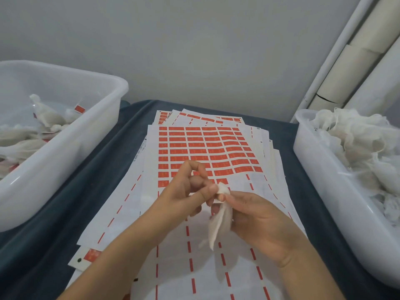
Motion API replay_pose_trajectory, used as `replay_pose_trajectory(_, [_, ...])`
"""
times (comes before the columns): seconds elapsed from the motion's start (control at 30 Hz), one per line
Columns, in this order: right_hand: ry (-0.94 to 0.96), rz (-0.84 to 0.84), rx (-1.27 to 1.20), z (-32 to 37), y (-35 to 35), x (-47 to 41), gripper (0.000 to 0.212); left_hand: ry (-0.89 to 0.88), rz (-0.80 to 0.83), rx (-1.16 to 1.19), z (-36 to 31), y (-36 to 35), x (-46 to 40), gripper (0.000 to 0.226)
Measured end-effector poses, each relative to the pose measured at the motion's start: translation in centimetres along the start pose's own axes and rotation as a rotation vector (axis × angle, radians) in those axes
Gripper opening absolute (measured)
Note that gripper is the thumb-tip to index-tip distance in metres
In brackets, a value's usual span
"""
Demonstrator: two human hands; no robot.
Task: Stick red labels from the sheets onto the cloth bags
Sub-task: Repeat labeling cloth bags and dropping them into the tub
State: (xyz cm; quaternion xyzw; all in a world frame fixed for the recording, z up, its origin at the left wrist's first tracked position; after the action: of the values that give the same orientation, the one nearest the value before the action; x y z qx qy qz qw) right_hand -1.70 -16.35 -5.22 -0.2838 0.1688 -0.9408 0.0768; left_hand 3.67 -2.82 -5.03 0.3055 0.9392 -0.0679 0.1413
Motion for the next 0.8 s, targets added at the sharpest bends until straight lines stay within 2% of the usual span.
replay_pose_trajectory(0.1, [0.032, -0.112, 0.082, 0.0, 0.1, -0.2, 0.026, 0.131, -0.029, 0.169, 0.4, 0.1, 0.0, 0.032])
replay_pose_trajectory(0.2, [0.037, -0.166, 0.047, 0.1, 0.3, -0.3, 0.026, 0.16, -0.065, 0.221, 0.5, -0.3, 0.0, 0.041])
replay_pose_trajectory(0.37, [0.008, -0.194, 0.006, -0.4, 0.3, -0.7, 0.031, 0.018, -0.197, -0.157, 0.6, -1.0, 0.1, 0.044])
replay_pose_trajectory(0.43, [0.021, -0.244, 0.03, -0.4, 0.5, -0.7, 0.032, -0.117, -0.25, -0.36, 0.0, -0.8, 0.1, 0.032])
replay_pose_trajectory(0.5, [0.04, -0.298, 0.07, -0.3, 0.5, -0.6, 0.029, -0.296, -0.235, -0.574, -0.6, -0.8, 0.2, 0.013])
replay_pose_trajectory(0.53, [0.054, -0.309, 0.079, -0.3, 0.4, -0.6, 0.029, -0.331, -0.223, -0.623, -0.6, -0.9, 0.3, 0.01])
replay_pose_trajectory(0.67, [0.094, -0.317, 0.122, -0.5, 0.1, -0.6, 0.036, -0.283, -0.221, -0.647, 0.1, -1.2, 0.5, 0.009])
replay_pose_trajectory(0.8, [0.113, -0.291, 0.104, -0.3, 0.1, -0.7, 0.035, -0.191, -0.262, -0.525, 0.5, -0.6, 0.2, 0.017])
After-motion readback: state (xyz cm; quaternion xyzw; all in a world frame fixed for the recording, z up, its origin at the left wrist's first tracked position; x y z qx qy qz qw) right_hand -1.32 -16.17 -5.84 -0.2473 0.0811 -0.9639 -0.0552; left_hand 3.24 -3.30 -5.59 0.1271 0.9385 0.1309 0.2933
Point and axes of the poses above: each hand's wrist, its own x-axis away from the middle knuckle, its own y-axis out of the back of the hand, z = x × y, the point moved 3 cm from there along -x, towards the middle knuckle, and after that the axes turned 14 degrees about -y, right-handed, at the moved point
